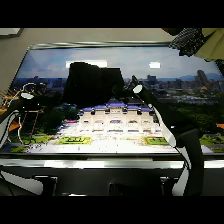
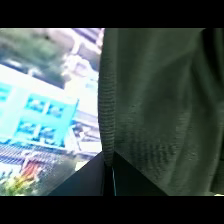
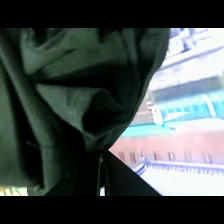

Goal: Fold the clothes and pants, and hang the long-sleeved shirts on hangers.

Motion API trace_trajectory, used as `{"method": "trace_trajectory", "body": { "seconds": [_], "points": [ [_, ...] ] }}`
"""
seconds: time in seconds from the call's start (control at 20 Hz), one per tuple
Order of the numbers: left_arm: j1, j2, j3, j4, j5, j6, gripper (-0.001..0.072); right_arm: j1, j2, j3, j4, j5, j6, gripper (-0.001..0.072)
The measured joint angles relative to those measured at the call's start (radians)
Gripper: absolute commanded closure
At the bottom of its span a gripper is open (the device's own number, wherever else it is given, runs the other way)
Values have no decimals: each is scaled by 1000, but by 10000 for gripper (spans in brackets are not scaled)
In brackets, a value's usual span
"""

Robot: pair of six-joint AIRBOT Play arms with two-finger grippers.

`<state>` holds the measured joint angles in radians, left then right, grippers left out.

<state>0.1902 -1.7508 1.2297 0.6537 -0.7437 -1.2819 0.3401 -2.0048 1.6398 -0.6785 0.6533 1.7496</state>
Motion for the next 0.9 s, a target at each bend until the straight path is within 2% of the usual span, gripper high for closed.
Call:
{"method": "trace_trajectory", "body": {
  "seconds": [0.15,0.4,0.65,0.9],
  "points": [
    [8,51,1,1,0,0,676,0,69,0,-153,54,52,666],
    [17,229,1,1,-1,0,676,1,296,0,-599,182,220,666],
    [19,509,1,1,1,-4,676,0,612,0,-1013,275,307,666],
    [21,837,1,1,13,-8,675,0,925,0,-1242,364,340,665]
  ]
}}
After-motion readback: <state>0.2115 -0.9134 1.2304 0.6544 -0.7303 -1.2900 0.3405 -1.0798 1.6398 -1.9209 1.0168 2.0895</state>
